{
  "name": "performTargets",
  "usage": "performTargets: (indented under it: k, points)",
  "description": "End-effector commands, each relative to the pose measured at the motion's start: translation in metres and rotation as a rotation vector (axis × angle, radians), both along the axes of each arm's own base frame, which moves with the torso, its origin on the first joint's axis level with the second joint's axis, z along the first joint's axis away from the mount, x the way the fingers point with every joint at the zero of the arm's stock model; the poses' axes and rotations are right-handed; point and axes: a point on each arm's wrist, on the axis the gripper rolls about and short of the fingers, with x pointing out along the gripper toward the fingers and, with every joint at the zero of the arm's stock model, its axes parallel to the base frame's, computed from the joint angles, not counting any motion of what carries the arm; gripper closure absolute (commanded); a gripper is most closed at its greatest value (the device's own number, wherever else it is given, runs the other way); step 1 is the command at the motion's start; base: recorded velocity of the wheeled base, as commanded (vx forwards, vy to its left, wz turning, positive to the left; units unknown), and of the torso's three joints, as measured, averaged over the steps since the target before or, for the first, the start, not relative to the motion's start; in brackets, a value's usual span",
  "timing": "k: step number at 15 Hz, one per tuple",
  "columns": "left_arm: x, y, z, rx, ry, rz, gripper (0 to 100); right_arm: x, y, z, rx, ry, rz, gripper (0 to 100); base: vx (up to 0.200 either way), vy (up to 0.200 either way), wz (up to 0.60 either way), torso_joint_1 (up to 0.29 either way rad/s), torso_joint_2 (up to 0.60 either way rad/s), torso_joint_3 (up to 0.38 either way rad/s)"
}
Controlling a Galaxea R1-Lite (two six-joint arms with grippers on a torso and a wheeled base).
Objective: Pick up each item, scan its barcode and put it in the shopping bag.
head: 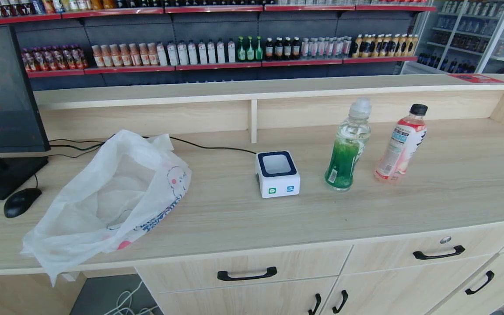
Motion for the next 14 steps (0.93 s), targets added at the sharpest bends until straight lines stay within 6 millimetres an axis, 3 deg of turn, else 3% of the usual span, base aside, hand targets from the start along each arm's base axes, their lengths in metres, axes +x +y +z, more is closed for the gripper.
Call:
performTargets:
  k: [1, 8, 9, 11, 12, 13, 14]
  points:
    - [0.0, 0.0, 0.0, 0.001, -0.001, 0.001, 0, 0.0, 0.0, 0.0, 0.001, 0.001, 0.001, 0, 0.0, 0.0, 0.0, 0.0, 0.0, 0.0]
    - [0.0, 0.0, 0.0, 0.004, 0.0, 0.001, 0, 0.0, 0.0, 0.0, 0.009, 0.0, 0.004, 0, 0.0, 0.0, 0.0, 0.0, 0.0, 0.0]
    - [0.0, 0.0, 0.0, 0.004, -0.001, 0.001, 0, -0.003, 0.0, 0.02, 0.003, -0.075, 0.021, 0, 0.0, 0.0, 0.0, 0.0, 0.0, 0.0]
    - [0.0, 0.0, 0.0, 0.004, -0.001, 0.001, 0, 0.017, 0.0, 0.071, 0.026, -0.059, 0.045, 0, 0.0, 0.0, 0.0, 0.0, 0.0, 0.0]
    - [0.0, 0.0, 0.0, 0.004, 0.0, 0.001, 0, 0.034, 0.001, 0.089, 0.051, -0.081, 0.06, 0, 0.0, 0.0, 0.0, 0.0, 0.0, 0.0]
    - [0.0, 0.0, 0.0, 0.004, -0.001, 0.001, 0, 0.072, 0.002, 0.114, 0.054, -0.164, 0.067, 0, 0.0, 0.0, 0.0, 0.0, 0.0, 0.0]
    - [0.0, 0.0, 0.0, 0.004, 0.0, 0.001, 0, 0.102, 0.003, 0.127, 0.053, -0.25, 0.067, 0, 0.0, 0.0, 0.0, 0.0, 0.0, 0.0]
